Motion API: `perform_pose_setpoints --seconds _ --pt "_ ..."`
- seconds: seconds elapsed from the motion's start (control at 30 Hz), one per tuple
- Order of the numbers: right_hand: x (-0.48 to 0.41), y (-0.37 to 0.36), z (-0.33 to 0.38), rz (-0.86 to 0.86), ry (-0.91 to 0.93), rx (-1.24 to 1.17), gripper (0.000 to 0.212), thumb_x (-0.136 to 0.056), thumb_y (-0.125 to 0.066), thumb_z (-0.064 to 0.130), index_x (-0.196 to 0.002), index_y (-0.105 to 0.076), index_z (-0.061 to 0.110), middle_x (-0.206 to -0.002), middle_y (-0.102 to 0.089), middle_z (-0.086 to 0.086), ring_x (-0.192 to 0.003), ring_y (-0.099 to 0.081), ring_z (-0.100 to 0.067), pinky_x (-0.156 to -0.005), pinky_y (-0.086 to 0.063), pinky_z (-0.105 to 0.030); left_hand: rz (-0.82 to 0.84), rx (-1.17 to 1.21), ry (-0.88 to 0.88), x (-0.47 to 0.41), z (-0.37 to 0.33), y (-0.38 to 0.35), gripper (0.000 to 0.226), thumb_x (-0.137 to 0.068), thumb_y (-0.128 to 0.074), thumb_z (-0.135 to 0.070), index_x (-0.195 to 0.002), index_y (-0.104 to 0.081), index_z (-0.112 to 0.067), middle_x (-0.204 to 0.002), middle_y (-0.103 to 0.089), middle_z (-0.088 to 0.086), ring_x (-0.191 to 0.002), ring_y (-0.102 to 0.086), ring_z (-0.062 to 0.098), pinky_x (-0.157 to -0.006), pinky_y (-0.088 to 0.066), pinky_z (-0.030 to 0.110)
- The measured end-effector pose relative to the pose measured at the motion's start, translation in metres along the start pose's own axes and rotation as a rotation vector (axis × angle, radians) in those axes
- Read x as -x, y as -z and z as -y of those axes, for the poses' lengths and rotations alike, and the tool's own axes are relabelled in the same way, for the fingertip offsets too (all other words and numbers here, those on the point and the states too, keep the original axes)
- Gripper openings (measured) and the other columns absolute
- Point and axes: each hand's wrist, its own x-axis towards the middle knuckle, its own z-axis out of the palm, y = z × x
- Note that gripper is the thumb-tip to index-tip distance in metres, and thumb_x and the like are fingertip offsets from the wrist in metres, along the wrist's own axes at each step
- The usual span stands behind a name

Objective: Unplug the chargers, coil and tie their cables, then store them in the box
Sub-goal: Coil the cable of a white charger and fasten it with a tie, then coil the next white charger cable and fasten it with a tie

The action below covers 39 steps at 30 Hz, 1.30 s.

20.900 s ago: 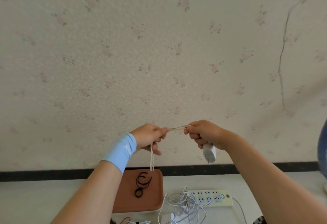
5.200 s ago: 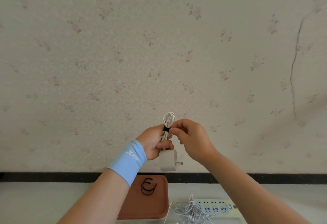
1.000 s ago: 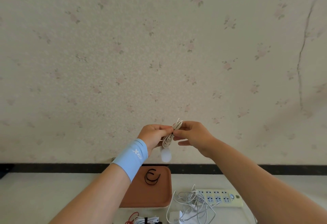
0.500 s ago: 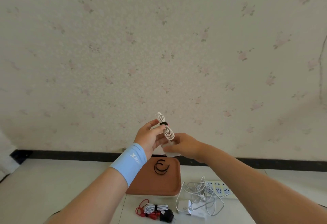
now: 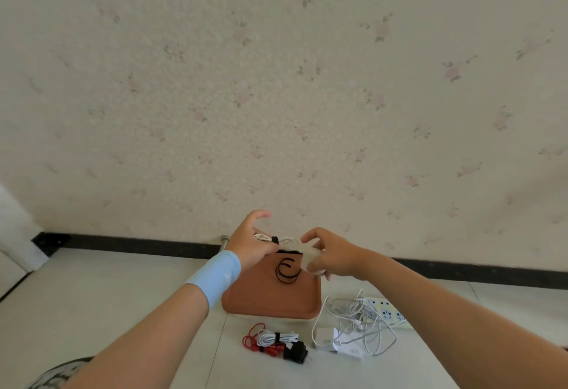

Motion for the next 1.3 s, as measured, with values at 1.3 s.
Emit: perform_pose_setpoints --seconds 1.3 --pt "-0.084 -0.150 -0.184 -0.006 -0.263 0.541 0.036 -0.096 -0.051 0.026 -0.130 -0.063 0.020 -0.124 -0.066 -0.007 -0.108 -0.064 -0.026 -0.086 -0.055 -0.034 0.394 -1.019 -0.143 -0.045 0.226 -0.099 0.031 -0.092 -0.053 -0.016 -0.122 -0.062 -0.020 -0.119 -0.053 0.000 -0.113 -0.045 0.022 -0.085 -0.036 0.030"
